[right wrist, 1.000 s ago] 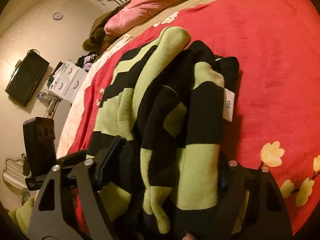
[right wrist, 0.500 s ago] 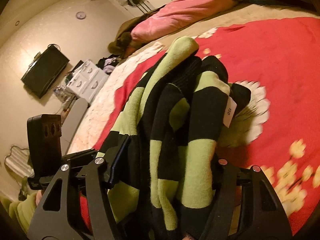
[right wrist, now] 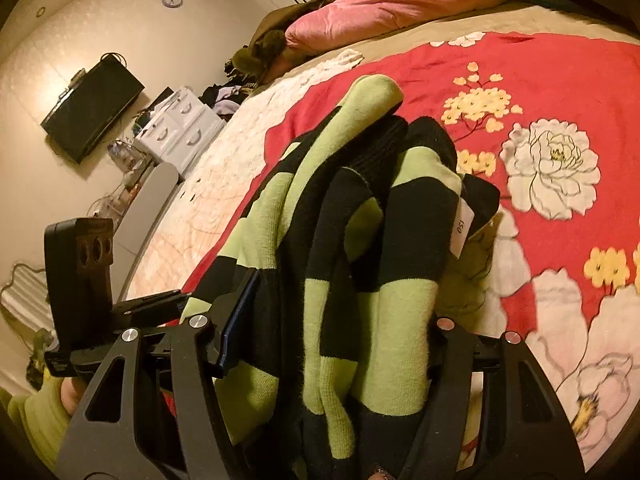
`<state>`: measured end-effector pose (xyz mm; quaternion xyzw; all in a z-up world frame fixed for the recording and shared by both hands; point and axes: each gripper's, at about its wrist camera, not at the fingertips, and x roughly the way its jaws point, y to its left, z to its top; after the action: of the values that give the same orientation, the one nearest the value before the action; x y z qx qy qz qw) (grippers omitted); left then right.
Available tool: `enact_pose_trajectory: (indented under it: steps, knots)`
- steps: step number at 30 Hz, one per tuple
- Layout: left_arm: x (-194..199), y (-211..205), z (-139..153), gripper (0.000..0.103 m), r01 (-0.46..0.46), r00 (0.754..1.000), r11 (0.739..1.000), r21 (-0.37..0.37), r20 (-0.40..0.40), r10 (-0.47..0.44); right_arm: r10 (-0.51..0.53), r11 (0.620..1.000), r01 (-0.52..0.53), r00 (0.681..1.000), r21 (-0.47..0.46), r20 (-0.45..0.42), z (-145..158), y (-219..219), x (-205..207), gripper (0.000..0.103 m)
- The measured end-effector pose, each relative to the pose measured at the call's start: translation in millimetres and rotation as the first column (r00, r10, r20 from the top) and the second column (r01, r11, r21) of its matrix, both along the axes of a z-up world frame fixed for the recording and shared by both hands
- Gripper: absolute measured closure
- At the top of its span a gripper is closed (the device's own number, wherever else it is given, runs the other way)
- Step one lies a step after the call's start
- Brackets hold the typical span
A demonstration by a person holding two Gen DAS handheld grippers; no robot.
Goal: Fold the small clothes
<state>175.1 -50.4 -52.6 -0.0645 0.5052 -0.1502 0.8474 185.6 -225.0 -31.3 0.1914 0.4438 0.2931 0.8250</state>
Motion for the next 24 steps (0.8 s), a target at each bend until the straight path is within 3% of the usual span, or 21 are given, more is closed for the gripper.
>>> enact_pose_trajectory:
  steps: [24]
  knots:
    - [-28, 9, -9, 0.066, 0.006, 1.000, 0.999, -0.044, -0.003, -0.006, -0.078, 0.991, 0.075, 0.997, -0.113, -0.017, -8, 7, -32, 0.048]
